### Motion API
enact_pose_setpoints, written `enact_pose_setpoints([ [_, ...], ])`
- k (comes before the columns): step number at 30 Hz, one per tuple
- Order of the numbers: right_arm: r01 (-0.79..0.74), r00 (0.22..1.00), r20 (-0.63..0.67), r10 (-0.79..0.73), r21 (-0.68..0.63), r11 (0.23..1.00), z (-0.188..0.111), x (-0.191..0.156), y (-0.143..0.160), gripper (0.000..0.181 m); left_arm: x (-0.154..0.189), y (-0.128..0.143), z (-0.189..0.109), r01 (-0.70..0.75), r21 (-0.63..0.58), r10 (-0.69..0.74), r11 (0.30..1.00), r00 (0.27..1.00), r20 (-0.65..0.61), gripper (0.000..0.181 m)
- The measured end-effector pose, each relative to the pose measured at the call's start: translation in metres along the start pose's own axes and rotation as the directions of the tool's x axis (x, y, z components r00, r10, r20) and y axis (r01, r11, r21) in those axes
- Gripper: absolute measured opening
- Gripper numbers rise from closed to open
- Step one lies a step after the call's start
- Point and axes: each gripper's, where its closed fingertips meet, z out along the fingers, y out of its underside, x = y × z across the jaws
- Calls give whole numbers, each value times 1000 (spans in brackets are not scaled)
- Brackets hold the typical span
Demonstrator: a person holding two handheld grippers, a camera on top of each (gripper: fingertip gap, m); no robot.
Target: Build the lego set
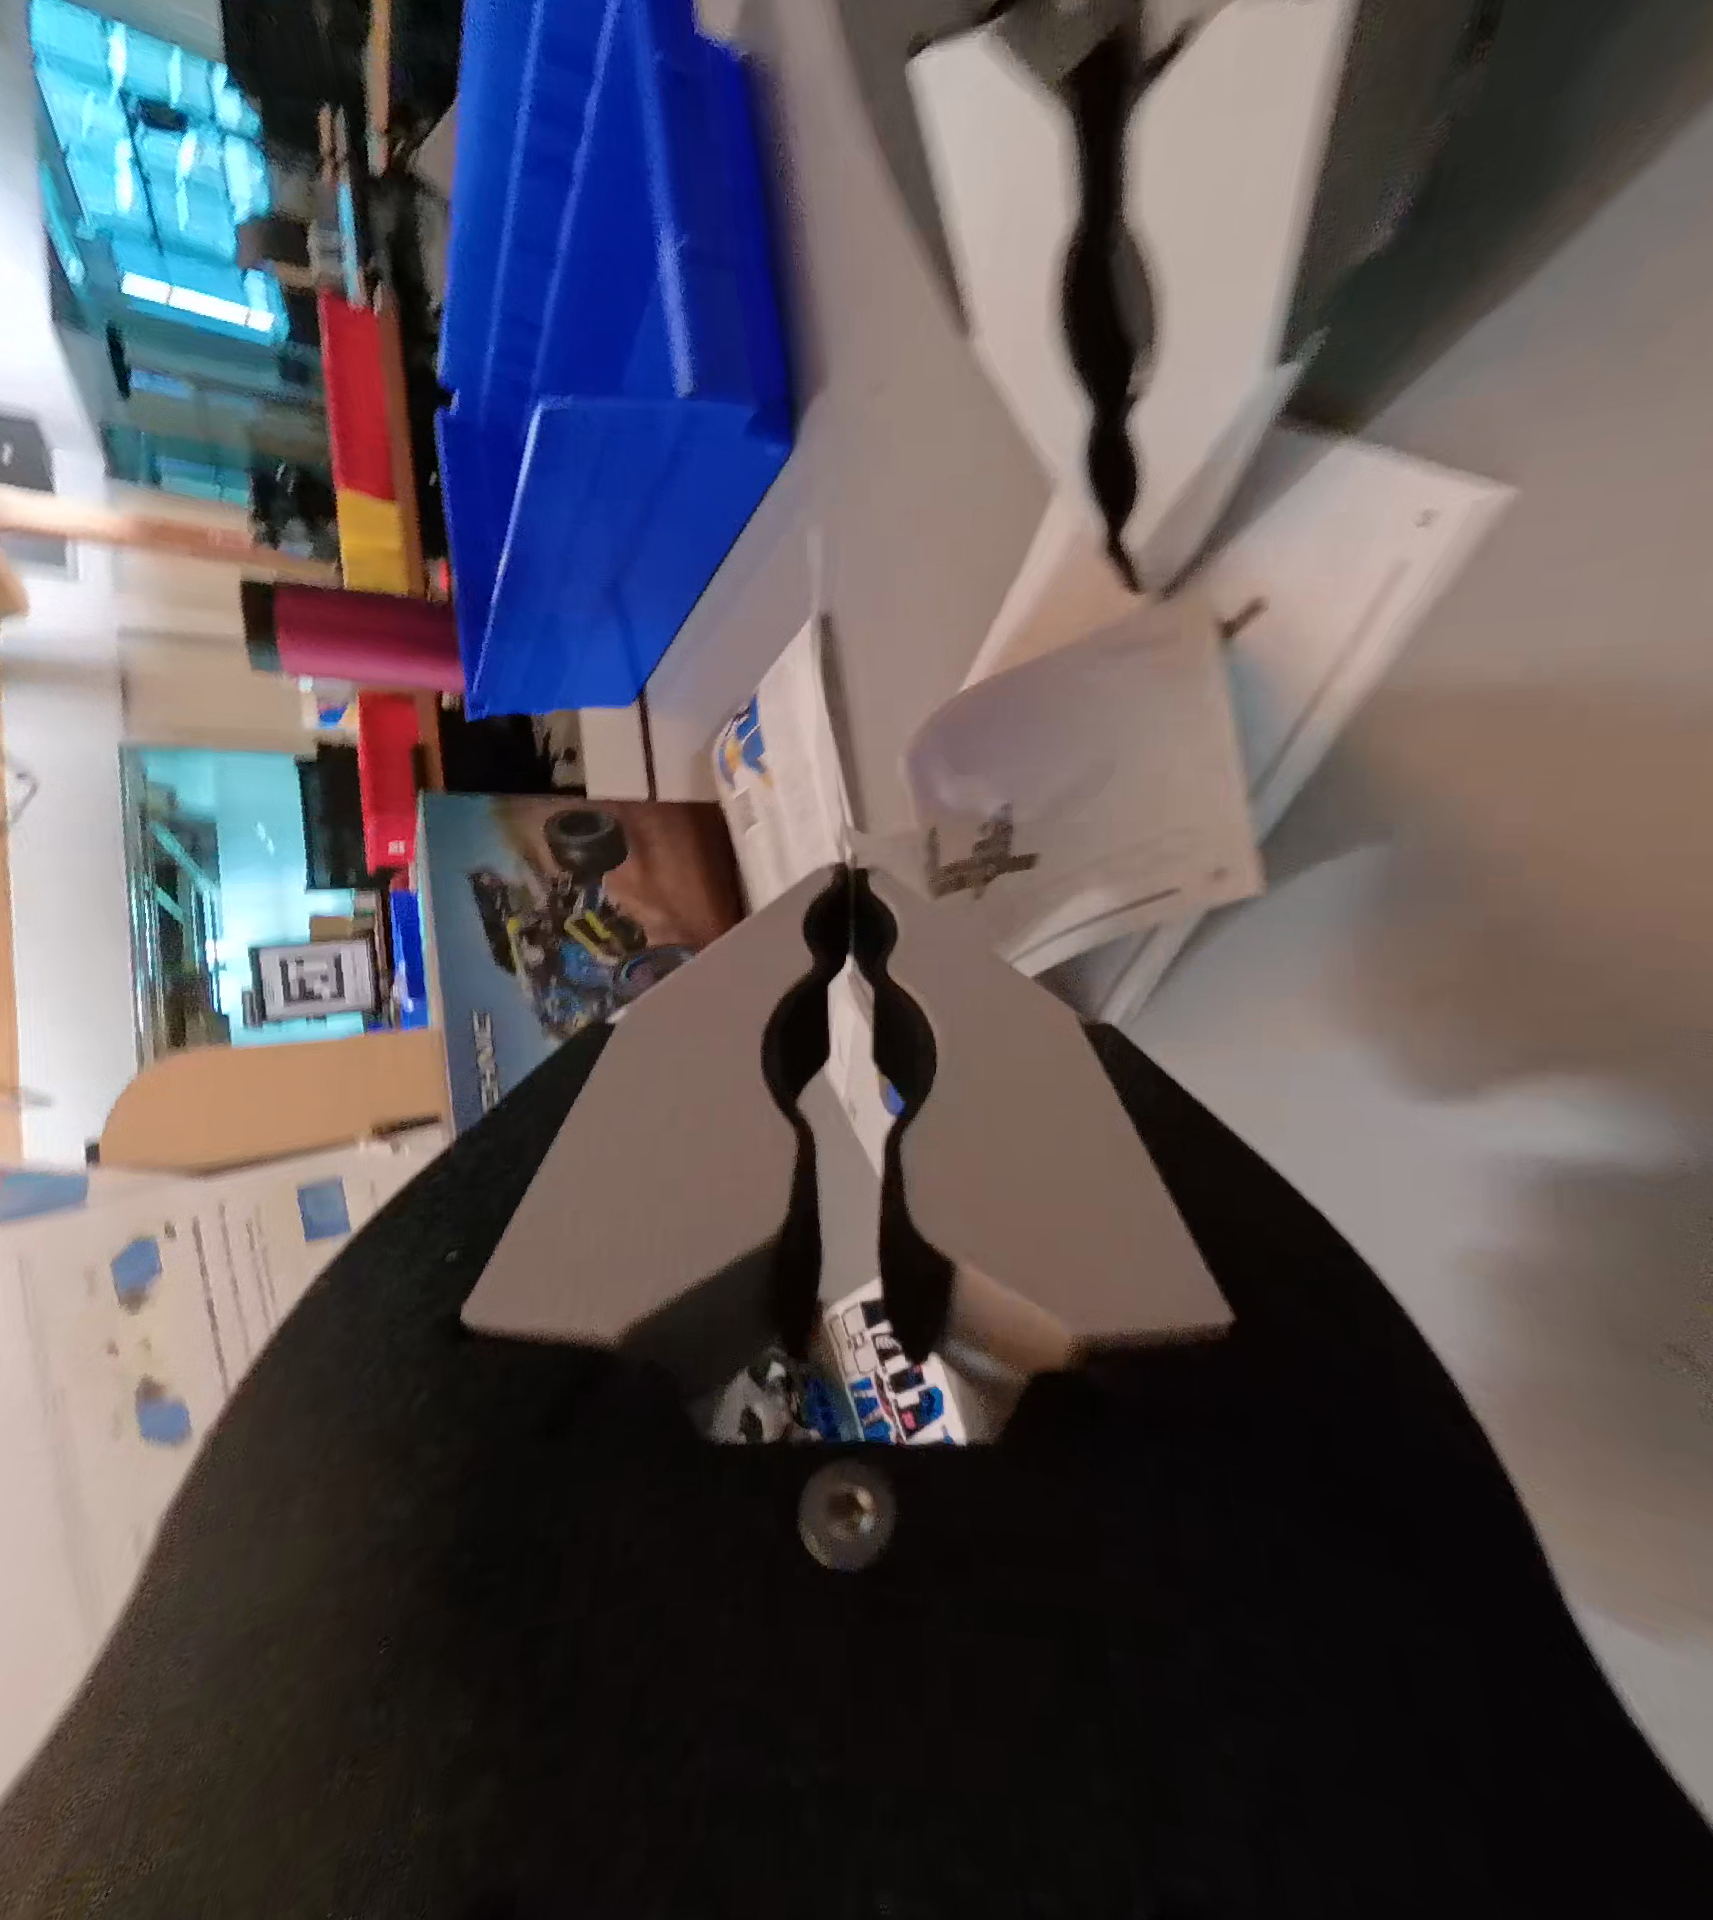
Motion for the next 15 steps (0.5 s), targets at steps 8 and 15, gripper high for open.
enact_pose_setpoints([
  [8, -51, 981, -183, 69, 106, 993, -27, 32, -29, 0, -42, 85, 17, 582, -173, -549, 794, 810, 206, 8],
  [15, 104, 981, -173, -88, 85, 991, 12, -3, -51, 0, -64, 113, 5, 629, -116, -550, 769, 743, 382, 28],
])
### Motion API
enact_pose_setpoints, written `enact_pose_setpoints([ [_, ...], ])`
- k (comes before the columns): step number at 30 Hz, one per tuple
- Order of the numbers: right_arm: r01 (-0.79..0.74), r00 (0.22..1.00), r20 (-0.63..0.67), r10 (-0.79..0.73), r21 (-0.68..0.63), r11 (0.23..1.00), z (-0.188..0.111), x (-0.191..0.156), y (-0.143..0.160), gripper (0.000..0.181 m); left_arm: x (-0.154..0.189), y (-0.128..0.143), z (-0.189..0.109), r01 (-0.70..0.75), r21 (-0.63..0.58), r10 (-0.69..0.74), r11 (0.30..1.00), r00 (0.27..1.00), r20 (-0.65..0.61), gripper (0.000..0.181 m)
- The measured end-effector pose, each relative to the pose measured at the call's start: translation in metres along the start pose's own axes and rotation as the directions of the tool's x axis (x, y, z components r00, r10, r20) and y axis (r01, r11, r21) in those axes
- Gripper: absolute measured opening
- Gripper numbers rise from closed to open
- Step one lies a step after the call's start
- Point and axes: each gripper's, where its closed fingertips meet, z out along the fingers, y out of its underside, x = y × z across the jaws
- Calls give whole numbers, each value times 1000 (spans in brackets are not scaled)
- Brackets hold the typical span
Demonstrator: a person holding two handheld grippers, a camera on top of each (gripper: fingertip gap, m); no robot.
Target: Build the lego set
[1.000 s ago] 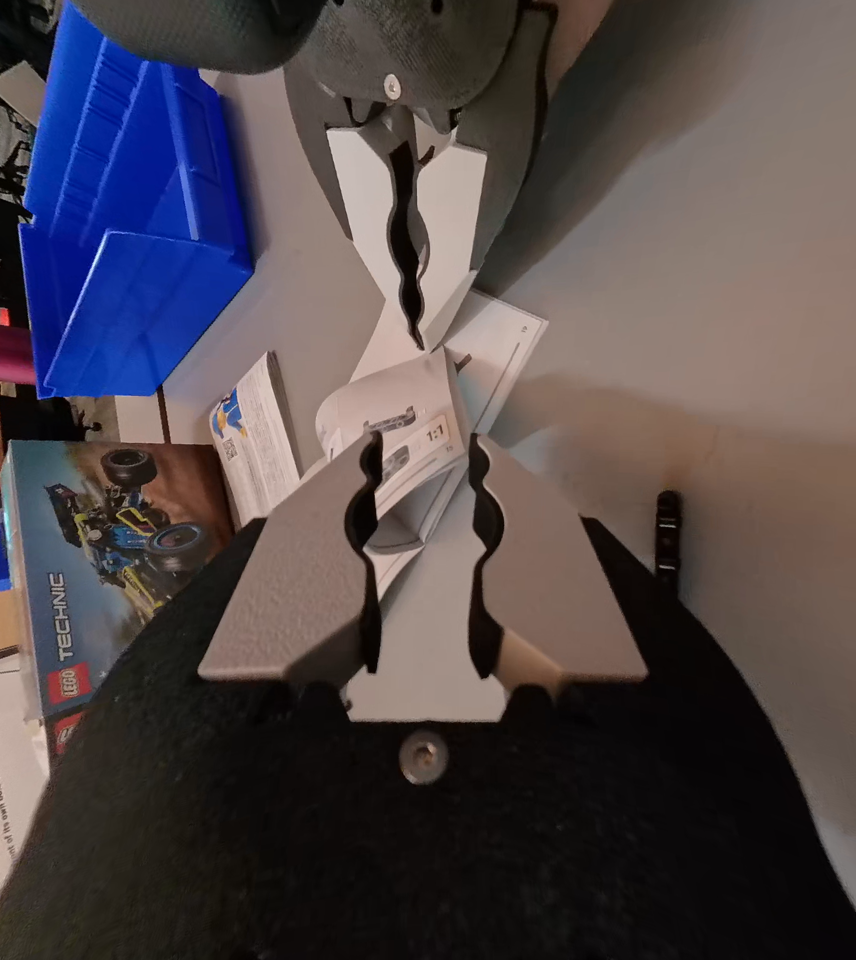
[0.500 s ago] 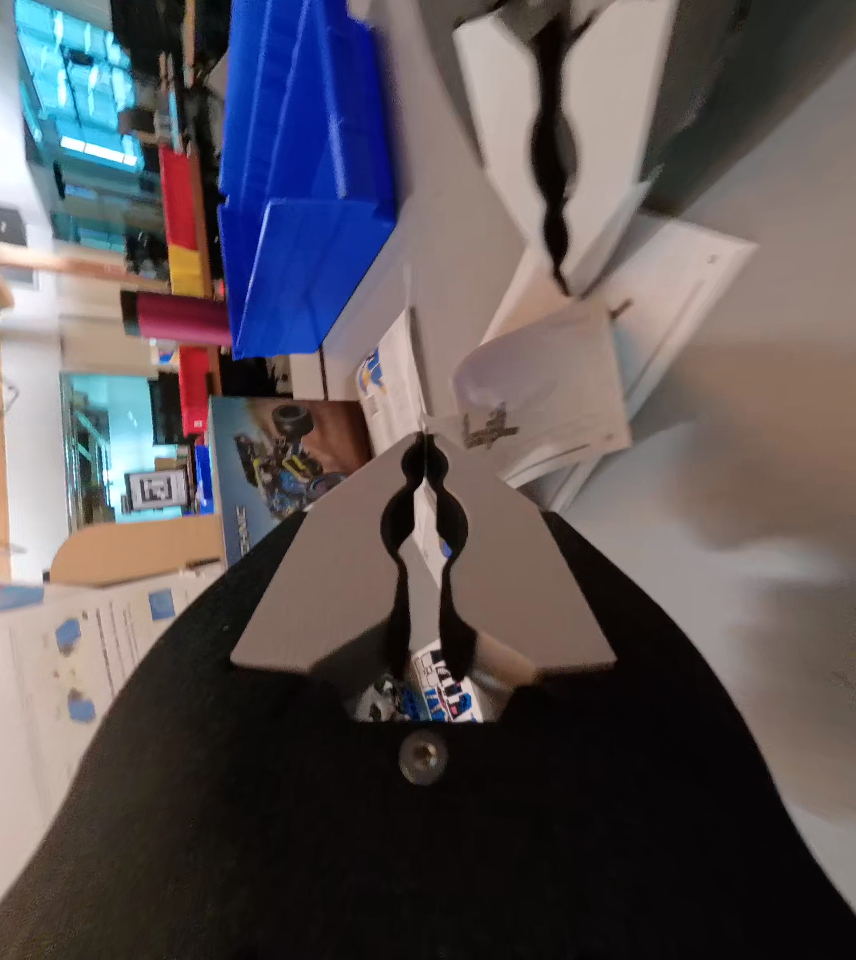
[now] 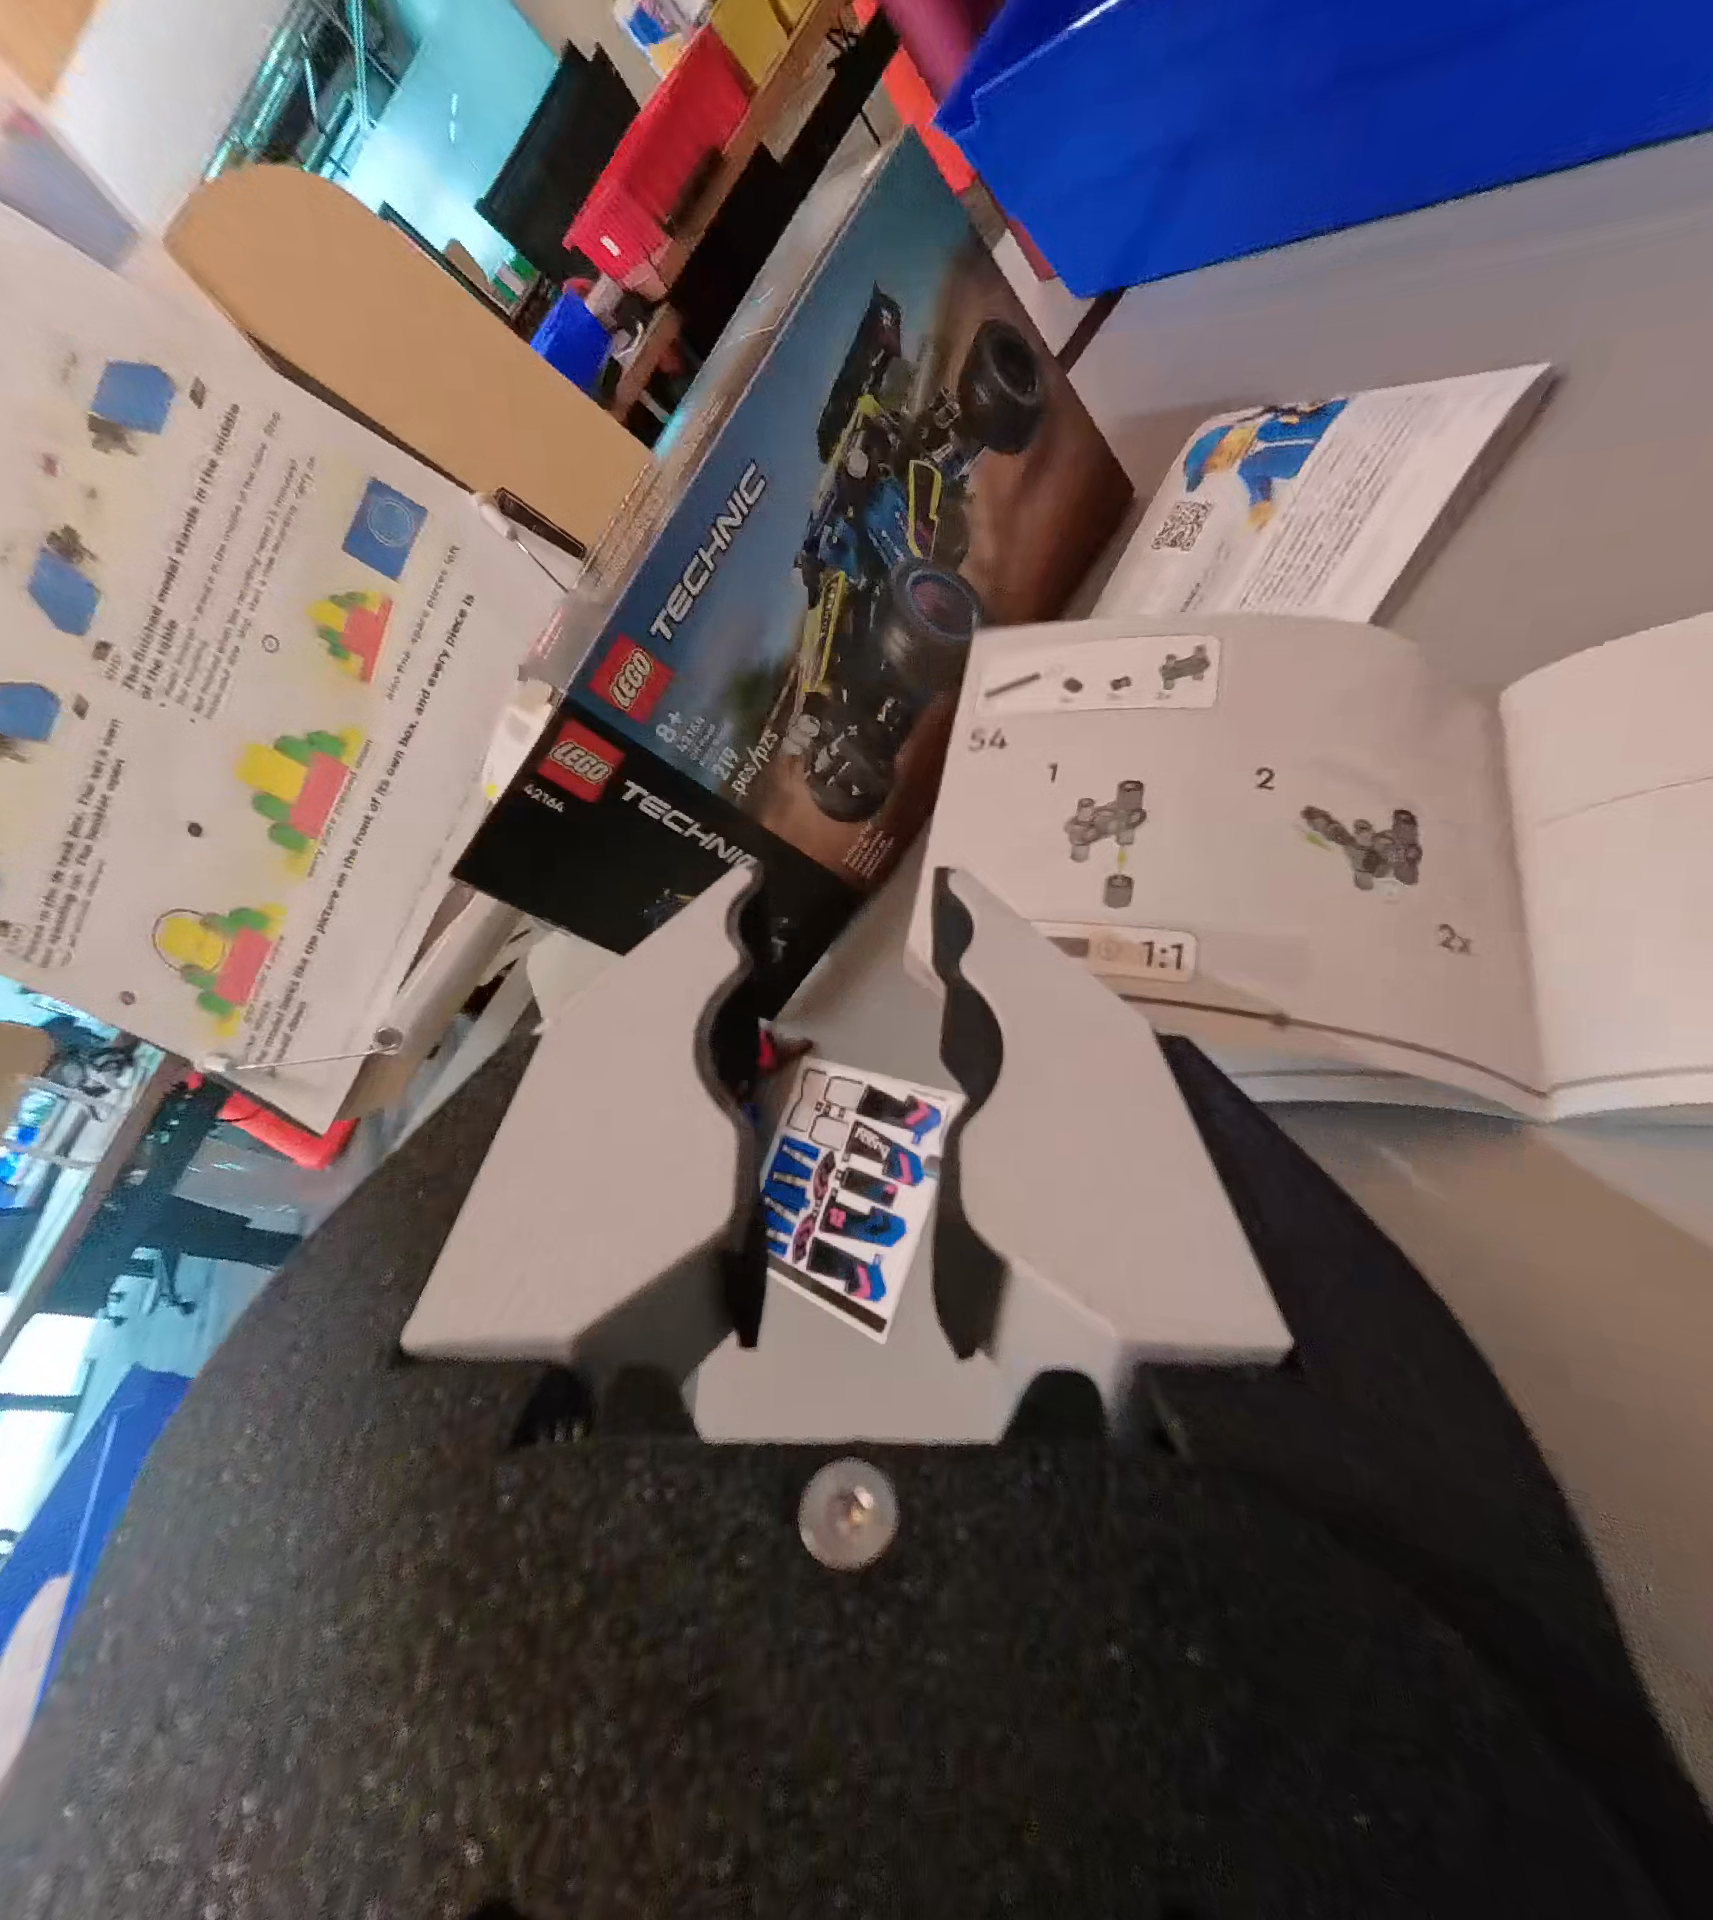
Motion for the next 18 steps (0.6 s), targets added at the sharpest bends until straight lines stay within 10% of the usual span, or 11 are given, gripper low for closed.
enact_pose_setpoints([
  [6, 135, 979, 162, -122, -72, 988, -1, -25, 17, 0, 32, -13, -1, -150, 69, 155, 986, 985, -77, 22],
  [9, 127, 952, 291, -91, -108, 986, -26, -29, 34, 0, 88, 5, 1, -279, 15, 267, 960, 897, -352, 8],
  [13, 70, 963, 270, -14, -199, 978, -48, -7, 68, 0, 132, 39, -12, -274, -88, 170, 958, 785, -596, 0],
  [18, 40, 990, 140, -4, -258, 965, -51, 18, 73, 0, 132, 37, -17, -124, -150, 13, 981, 810, -587, 7],
])
